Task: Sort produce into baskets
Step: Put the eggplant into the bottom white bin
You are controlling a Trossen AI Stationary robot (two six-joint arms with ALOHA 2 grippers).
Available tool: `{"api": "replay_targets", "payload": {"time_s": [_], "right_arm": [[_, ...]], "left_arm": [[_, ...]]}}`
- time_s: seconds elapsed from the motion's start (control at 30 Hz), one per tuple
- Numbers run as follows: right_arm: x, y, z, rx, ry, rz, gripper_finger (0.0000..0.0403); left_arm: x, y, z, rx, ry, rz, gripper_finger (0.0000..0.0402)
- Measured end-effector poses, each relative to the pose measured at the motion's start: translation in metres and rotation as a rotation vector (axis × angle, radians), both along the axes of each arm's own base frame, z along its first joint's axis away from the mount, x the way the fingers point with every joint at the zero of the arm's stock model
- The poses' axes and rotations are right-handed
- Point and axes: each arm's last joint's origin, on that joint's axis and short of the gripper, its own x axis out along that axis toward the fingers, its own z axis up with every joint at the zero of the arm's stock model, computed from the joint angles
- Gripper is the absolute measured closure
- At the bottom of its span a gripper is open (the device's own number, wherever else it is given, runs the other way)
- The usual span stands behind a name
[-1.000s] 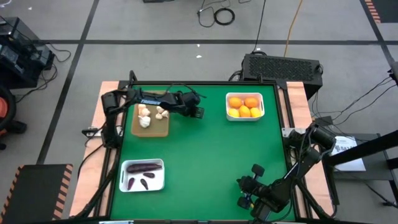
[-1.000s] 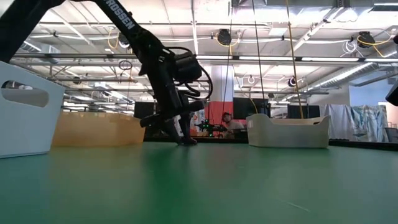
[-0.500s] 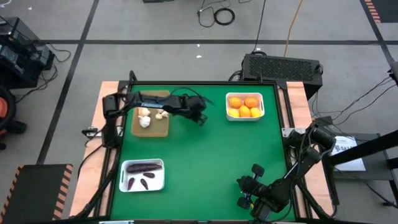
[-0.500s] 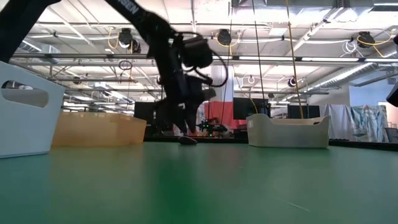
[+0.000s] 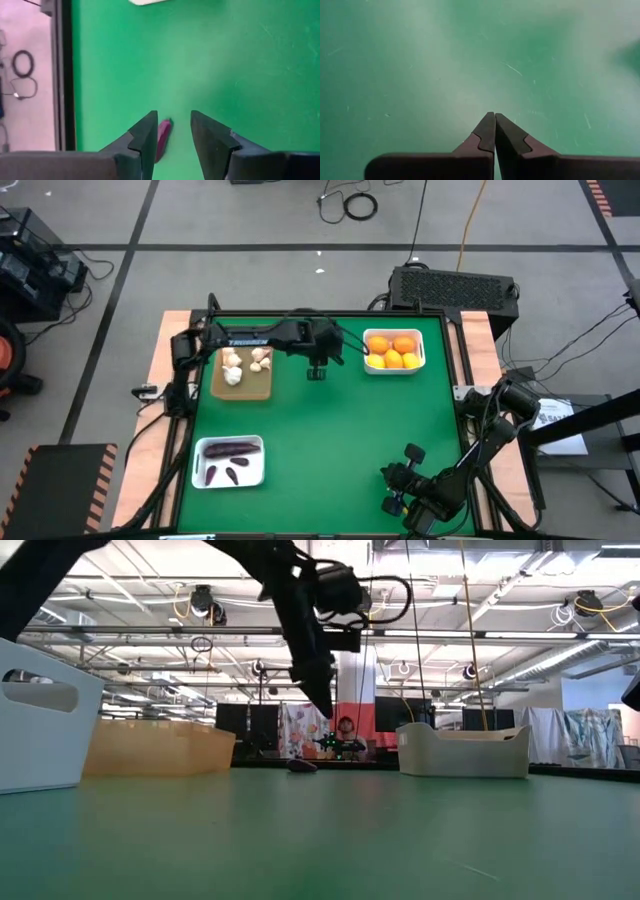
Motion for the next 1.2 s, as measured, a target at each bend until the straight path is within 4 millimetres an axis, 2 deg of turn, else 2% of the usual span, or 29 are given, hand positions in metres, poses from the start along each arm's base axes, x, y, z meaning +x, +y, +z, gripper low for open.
{"api": "replay_targets", "payload": {"time_s": [0.2, 0.47, 0.63, 0.87, 1.2], "right_arm": [[0.0, 0.0, 0.0, 0.0, 0.0, 0.0, 0.0403], [0.0, 0.0, 0.0, -0.005, 0.003, 0.0, 0.0403], [0.0, 0.0, 0.0, -0.004, 0.003, 0.0, 0.0403], [-0.002, 0.001, 0.0, -0.007, 0.002, 0.006, 0.0403], [-0.005, 0.004, 0.0, -0.012, -0.001, 0.02, 0.0403]], "left_arm": [[0.006, 0.02, -0.013, -0.066, 0.125, 0.043, 0.0272], [0.012, 0.025, -0.046, -0.101, 0.298, 0.021, 0.0233], [0.012, 0.033, -0.048, -0.078, 0.294, 0.0, 0.0219], [0.006, 0.057, -0.05, -0.11, 0.266, 0.016, 0.0219], [0.006, 0.066, -0.074, -0.113, 0.325, -0.015, 0.0219]]}}
